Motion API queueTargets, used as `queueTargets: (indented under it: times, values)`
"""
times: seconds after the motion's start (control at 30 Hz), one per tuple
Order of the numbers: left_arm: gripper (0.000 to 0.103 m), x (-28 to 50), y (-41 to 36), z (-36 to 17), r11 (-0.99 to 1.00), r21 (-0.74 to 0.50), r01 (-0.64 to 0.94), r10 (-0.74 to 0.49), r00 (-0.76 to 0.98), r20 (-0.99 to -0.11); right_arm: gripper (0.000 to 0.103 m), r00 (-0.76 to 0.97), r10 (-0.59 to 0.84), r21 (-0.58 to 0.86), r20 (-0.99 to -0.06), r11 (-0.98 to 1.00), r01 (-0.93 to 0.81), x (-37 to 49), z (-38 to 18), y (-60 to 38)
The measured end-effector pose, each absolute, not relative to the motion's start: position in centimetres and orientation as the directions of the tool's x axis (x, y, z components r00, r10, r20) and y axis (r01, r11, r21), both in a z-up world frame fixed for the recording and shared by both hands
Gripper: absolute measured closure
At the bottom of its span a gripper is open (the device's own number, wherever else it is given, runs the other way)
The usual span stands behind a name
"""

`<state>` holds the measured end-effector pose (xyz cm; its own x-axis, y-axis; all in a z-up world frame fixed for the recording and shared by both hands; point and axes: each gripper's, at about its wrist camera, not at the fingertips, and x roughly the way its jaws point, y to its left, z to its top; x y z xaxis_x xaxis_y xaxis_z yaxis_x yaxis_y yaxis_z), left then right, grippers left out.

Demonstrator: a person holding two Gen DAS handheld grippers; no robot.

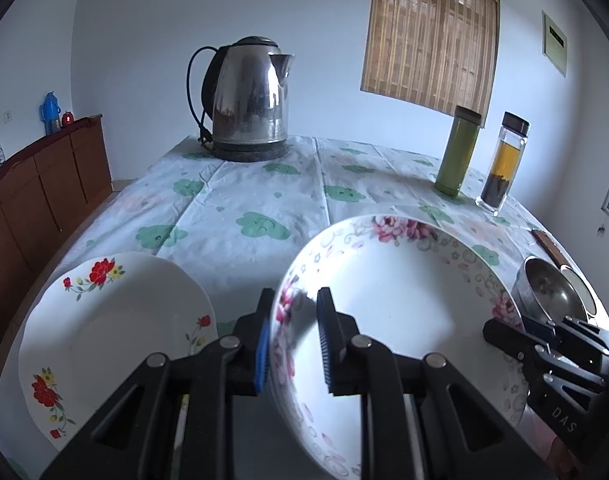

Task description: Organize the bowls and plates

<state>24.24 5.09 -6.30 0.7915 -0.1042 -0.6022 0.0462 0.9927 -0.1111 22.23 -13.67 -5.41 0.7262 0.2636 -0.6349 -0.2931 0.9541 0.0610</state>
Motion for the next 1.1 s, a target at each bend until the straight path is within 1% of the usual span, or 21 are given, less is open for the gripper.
queueTargets:
  times: [0.8, 1.1]
  values:
    - [0.086, 25.1, 4.7, -7.7, 0.992, -0.114, 0.061, -0.121, 0.746, -0.655, 0.084, 0.709, 0.228, 0.037, -0.668, 0.961, -0.274, 22.8, -6.3, -13.6]
    - [0.086, 25.0, 4.6, -7.7, 0.992, -0.111, 0.062, -0.12, 0.747, -0.654, 0.084, 0.709, 0.222, 0.028, -0.669, 0.961, -0.275, 22.9, -6.7, -13.5]
